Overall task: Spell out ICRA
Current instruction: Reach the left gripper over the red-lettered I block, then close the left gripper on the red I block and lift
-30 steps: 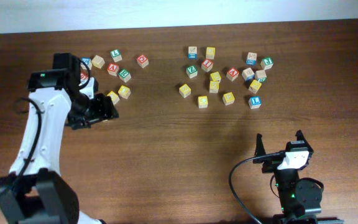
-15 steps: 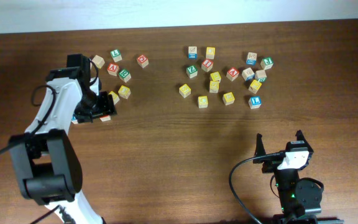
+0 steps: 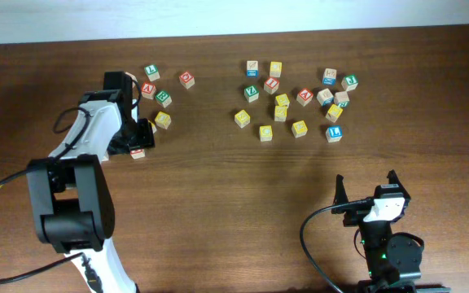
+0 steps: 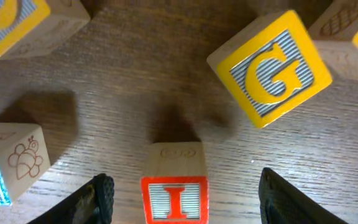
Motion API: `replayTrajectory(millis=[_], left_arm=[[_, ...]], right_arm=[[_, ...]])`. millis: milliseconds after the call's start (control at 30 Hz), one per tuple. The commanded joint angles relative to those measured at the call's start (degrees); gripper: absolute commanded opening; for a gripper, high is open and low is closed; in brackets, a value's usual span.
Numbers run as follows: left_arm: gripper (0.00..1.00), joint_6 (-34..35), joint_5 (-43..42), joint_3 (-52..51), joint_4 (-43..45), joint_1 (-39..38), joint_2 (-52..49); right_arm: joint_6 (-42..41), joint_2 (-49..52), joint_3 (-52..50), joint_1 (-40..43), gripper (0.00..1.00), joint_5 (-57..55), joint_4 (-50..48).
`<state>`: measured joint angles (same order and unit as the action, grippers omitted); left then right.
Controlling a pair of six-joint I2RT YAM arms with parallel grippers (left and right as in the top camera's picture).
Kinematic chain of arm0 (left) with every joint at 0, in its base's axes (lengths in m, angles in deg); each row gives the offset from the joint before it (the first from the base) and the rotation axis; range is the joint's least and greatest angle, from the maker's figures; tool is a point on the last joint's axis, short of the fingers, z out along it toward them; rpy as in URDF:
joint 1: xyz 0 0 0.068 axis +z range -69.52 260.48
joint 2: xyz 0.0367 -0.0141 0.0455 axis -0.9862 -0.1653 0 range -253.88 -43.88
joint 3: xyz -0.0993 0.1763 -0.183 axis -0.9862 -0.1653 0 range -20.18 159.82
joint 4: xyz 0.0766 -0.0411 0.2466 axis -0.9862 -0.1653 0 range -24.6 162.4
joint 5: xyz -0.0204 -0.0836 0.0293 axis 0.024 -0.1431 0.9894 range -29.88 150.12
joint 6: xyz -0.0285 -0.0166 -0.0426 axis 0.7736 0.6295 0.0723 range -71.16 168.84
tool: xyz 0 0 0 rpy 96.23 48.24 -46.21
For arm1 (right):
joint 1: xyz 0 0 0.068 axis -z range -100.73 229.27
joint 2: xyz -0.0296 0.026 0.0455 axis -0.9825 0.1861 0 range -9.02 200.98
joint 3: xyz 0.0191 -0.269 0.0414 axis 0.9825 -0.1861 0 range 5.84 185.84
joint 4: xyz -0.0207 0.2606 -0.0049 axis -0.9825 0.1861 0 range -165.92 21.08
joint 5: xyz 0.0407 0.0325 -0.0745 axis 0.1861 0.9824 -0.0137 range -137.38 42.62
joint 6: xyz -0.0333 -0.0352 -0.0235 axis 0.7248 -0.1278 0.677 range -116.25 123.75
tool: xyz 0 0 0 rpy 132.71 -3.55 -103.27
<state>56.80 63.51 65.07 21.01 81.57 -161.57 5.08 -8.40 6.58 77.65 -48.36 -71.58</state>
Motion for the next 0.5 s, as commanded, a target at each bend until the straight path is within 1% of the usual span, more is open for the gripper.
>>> replayTrajectory(millis=[0,133,167,233,300,333,400,467], left_arm=[[0.54,0.3,-2.6,-0.1,0.7,0.1,-4.3],[0.53,0.3,-2.6,-0.1,1.3,0.1,-5.7],[0.51,0.3,-2.6,-0.1,1.5,0.1,-5.7],[0.40,0.3,-2.6,-0.1,1.4,0.2,-5.7],[0.38,0.3,-2.8,-0.1,1.2,0.2,-5.7],[0.33,0.3,-3.4,-0.1,1.0,0.2,-5.7],[0.27,0.3,-3.7,0.0,0.8,0.2,-5.7],[0.25,0.3,-3.7,0.0,0.2,0.2,-5.7]], right_arm=[[-0.3,-0.4,-0.4,0.2,0.98,0.1,0.3],[-0.3,-0.4,-0.4,0.2,0.98,0.1,0.3],[-0.2,-0.4,-0.4,0.2,0.98,0.1,0.3],[-0.3,-0.4,-0.4,0.2,0.98,0.2,0.3],[-0.3,-0.4,-0.4,0.2,0.98,0.1,0.3],[-0.3,-0.4,-0.4,0.2,0.98,0.1,0.3],[-0.3,-0.4,-0.4,0.2,0.99,0.2,0.3],[-0.3,-0.4,-0.4,0.2,0.98,0.1,0.3]])
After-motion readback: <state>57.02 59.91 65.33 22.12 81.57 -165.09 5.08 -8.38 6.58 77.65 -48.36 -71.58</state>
